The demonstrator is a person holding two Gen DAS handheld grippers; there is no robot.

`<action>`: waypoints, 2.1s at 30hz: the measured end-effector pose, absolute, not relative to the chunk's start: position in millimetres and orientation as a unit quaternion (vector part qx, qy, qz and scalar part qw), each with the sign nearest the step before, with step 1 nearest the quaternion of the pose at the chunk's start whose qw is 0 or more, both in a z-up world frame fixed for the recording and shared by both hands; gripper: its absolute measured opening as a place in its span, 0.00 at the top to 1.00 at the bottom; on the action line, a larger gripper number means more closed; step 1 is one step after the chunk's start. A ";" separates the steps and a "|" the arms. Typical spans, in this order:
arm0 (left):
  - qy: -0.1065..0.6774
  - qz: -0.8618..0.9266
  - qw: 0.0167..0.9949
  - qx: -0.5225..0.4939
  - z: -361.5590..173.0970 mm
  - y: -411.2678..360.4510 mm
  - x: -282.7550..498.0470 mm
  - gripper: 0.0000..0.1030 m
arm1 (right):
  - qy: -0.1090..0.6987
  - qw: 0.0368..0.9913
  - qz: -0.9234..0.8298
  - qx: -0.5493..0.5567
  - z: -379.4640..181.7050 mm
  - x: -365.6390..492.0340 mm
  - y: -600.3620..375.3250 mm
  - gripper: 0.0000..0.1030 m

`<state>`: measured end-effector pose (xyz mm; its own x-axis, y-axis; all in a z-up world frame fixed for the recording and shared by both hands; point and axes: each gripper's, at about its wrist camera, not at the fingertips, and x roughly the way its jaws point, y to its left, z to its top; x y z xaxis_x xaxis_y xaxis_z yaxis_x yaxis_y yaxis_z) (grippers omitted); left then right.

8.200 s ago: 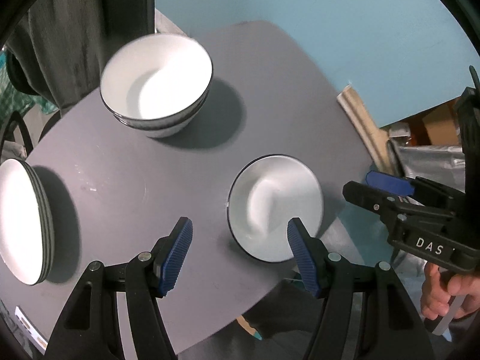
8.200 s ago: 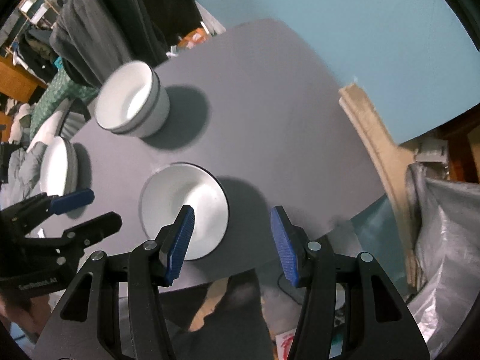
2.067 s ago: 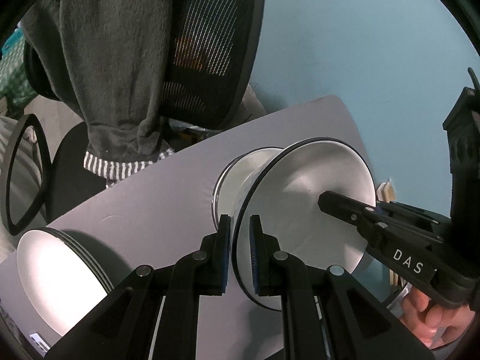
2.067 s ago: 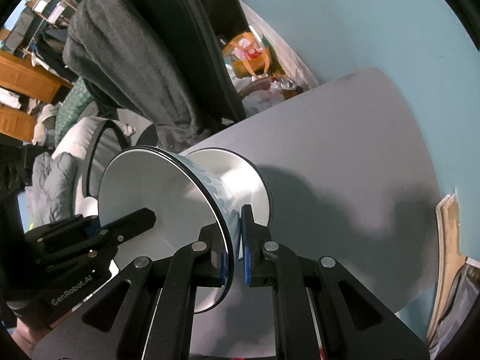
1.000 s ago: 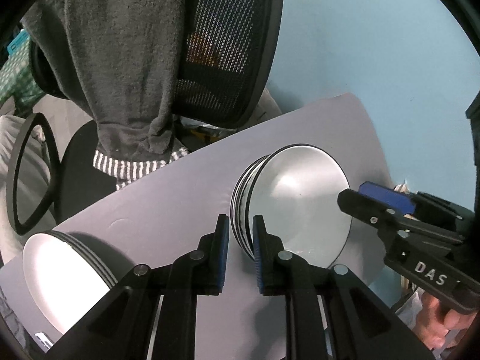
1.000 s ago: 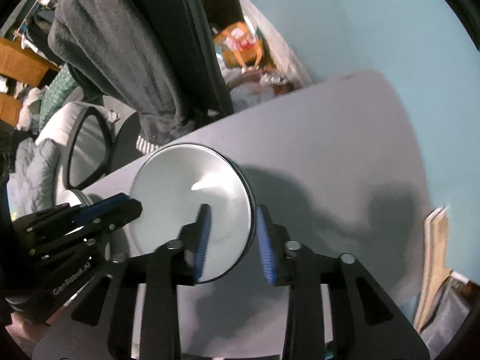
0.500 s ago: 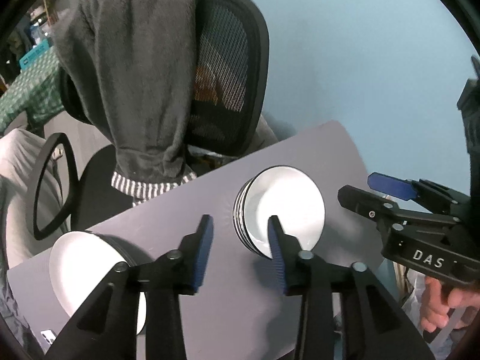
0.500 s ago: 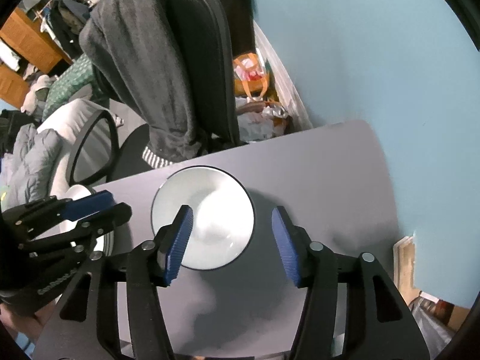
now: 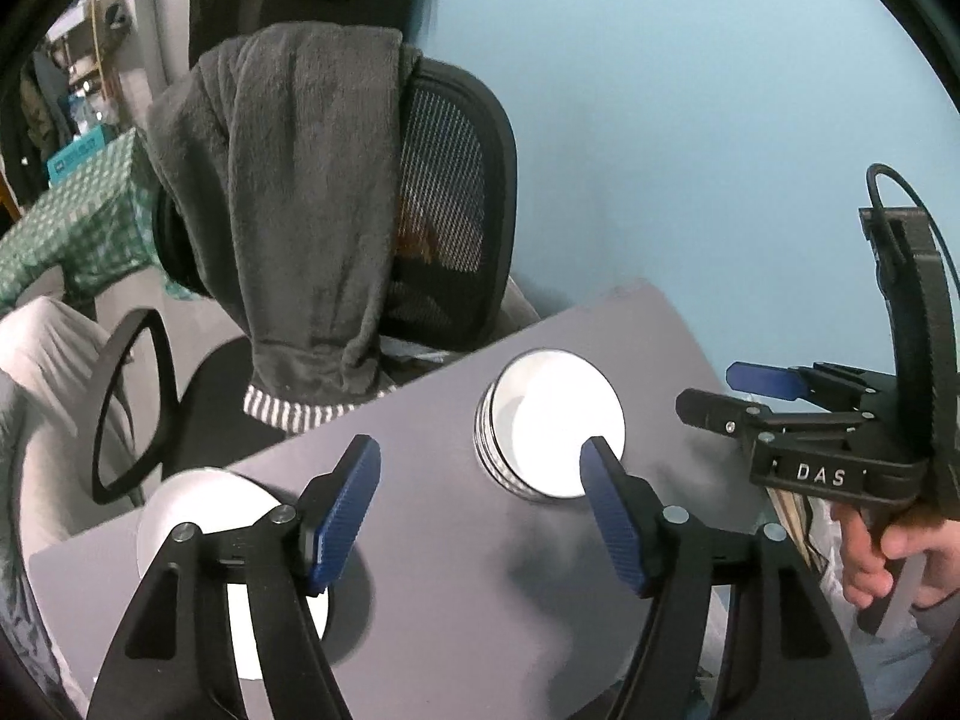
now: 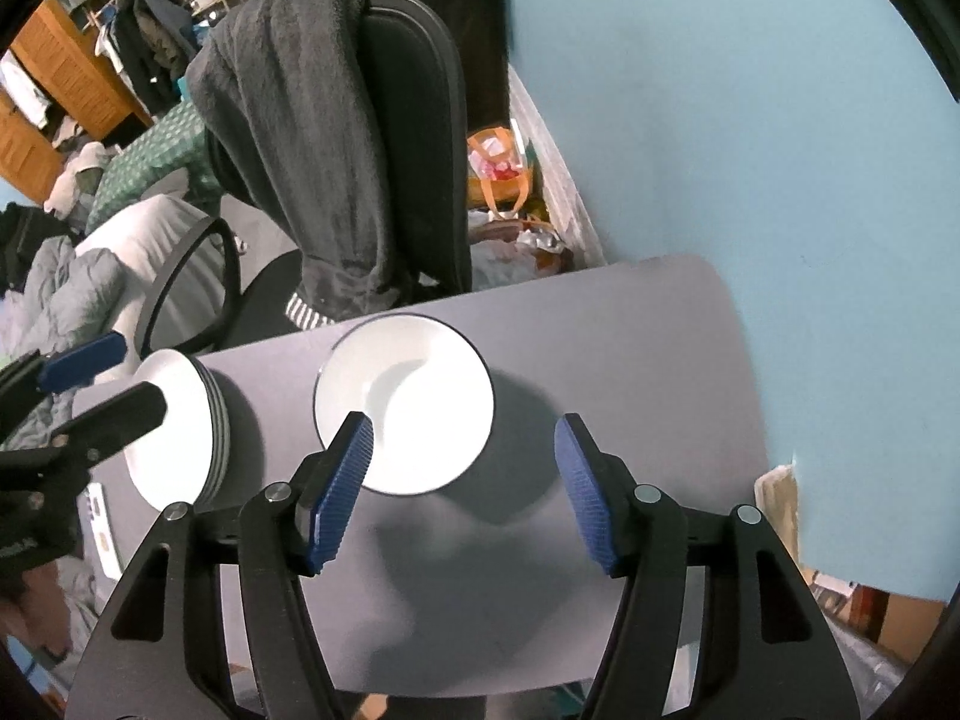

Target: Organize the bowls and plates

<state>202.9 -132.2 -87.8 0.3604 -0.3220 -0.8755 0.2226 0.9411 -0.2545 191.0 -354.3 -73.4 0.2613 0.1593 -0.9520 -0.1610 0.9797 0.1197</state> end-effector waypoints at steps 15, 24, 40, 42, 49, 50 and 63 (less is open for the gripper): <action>0.593 -0.178 0.783 -0.063 -118.4 -136.8 205.3 0.32 | 0.623 0.778 0.075 0.033 -88.7 170.6 -379.6 0.40; 0.629 -0.145 0.756 -0.105 -148.1 -147.3 228.6 0.32 | 0.649 0.750 0.124 0.030 -119.3 201.6 -380.2 0.40; 0.675 -0.071 0.721 -0.137 -208.2 -172.8 260.4 0.31 | 0.692 0.691 0.210 -0.015 -178.5 256.2 -369.1 0.40; 0.679 -0.061 0.718 -0.137 -214.8 -174.5 261.5 0.31 | 0.697 0.684 0.217 -0.019 -183.0 259.2 -369.1 0.40; 0.695 -0.037 0.704 -0.144 -232.2 -176.0 258.3 0.32 | 0.705 0.668 0.235 -0.032 -196.2 263.4 -367.2 0.40; 0.695 -0.035 0.702 -0.149 -233.8 -175.9 257.6 0.32 | 0.704 0.668 0.239 -0.032 -196.0 263.8 -366.0 0.40; 0.700 -0.052 0.686 -0.193 -252.4 -185.8 256.0 0.53 | 0.711 0.644 0.275 -0.061 -206.4 266.4 -353.6 0.67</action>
